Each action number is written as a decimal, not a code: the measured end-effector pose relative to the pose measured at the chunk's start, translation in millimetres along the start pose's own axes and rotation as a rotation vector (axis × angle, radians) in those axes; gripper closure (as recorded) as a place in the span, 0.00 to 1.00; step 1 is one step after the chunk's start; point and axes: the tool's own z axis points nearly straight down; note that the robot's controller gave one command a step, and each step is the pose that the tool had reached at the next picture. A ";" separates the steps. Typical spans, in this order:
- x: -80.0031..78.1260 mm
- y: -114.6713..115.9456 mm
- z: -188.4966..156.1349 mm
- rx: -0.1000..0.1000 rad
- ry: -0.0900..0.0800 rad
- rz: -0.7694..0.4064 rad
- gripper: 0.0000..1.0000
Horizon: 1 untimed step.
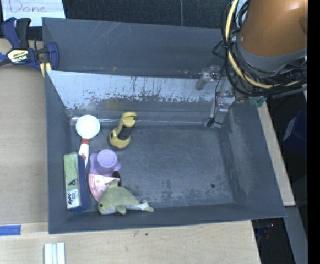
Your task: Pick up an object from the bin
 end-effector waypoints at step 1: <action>-8.3 0.3 -61.7 -0.001 -0.005 0.026 0.00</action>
Offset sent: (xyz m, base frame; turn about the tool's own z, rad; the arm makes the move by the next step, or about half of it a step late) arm 0.0045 0.0083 0.0551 -0.0905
